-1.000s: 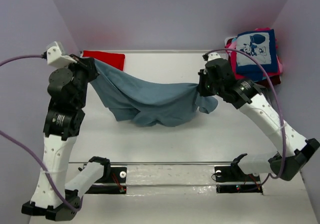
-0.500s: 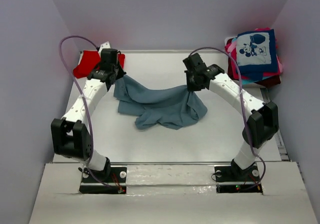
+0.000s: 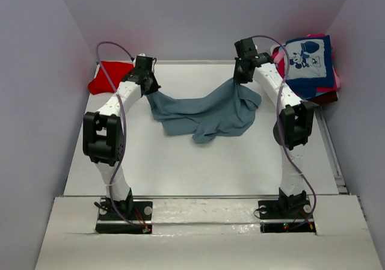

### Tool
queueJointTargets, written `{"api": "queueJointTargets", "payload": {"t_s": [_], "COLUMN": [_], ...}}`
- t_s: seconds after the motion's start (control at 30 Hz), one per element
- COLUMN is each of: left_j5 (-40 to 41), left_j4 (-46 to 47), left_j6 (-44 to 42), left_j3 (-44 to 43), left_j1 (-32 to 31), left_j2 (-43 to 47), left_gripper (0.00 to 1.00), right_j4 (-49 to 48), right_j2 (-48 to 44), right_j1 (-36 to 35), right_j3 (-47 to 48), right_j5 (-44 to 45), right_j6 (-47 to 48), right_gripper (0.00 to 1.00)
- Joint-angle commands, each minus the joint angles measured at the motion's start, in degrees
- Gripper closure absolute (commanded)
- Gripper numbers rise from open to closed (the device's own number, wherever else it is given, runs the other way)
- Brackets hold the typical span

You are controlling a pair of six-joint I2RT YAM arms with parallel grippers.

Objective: Fold and stack the t-shirts
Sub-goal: Flatten out the tshirt

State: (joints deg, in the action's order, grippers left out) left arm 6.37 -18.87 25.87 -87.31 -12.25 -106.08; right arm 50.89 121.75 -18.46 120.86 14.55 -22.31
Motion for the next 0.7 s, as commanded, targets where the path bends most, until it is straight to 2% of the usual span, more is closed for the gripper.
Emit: {"api": "queueJointTargets", "payload": {"t_s": [0.0, 0.03, 0.07, 0.13, 0.17, 0.2, 0.33, 0.37, 0.47, 0.67], "left_j5": [-2.32, -2.85, -3.73, -4.87, -5.05, -5.49, -5.58, -5.49, -5.14, -4.7], "left_j4": [1.56, 1.56, 1.56, 2.52, 2.96, 3.23, 4.28, 4.37, 4.11, 2.27], "left_j6": [0.24, 0.24, 0.24, 0.15, 0.23, 0.32, 0.5, 0.59, 0.59, -0.03], "left_j3": [-4.1, -5.06, -5.5, -5.86, -5.68, -5.51, -4.89, -4.63, -4.01, -1.46], "left_j1": [0.47, 0.47, 0.47, 0.47, 0.47, 0.47, 0.47, 0.47, 0.47, 0.47], "left_j2": [-3.33, -4.82, -5.44, -6.5, -6.59, -6.59, -5.28, -4.67, -2.04, 4.56], "left_gripper": [0.94, 0.94, 0.88, 0.65, 0.41, 0.34, 0.05, 0.03, 0.02, 0.01], "right_j4": [4.56, 4.57, 5.0, 5.62, 5.71, 5.01, 2.72, 2.81, 2.55, 2.72], "right_j2": [6.12, 7.26, 7.79, 8.15, 7.8, 7.1, 1.83, -0.18, -3.79, -14.43], "right_j1": [-0.44, -0.44, -0.44, -0.44, -0.44, -0.44, -0.44, -0.44, -0.44, -4.74], "right_j3": [7.37, 7.46, 7.55, 7.64, 7.38, 5.9, 0.71, -0.18, -5.08, -17.65], "right_j5": [-5.31, -5.58, -6.28, -6.55, -6.63, -6.9, -7.69, -8.04, -9.27, -11.37], "right_j6": [-1.07, -1.33, -1.34, -1.34, -1.34, -1.16, -0.2, -0.28, -0.63, -1.07], "right_gripper": [0.93, 0.93, 0.93, 0.8, 0.46, 0.29, 0.06, 0.0, 0.0, 0.0]}}
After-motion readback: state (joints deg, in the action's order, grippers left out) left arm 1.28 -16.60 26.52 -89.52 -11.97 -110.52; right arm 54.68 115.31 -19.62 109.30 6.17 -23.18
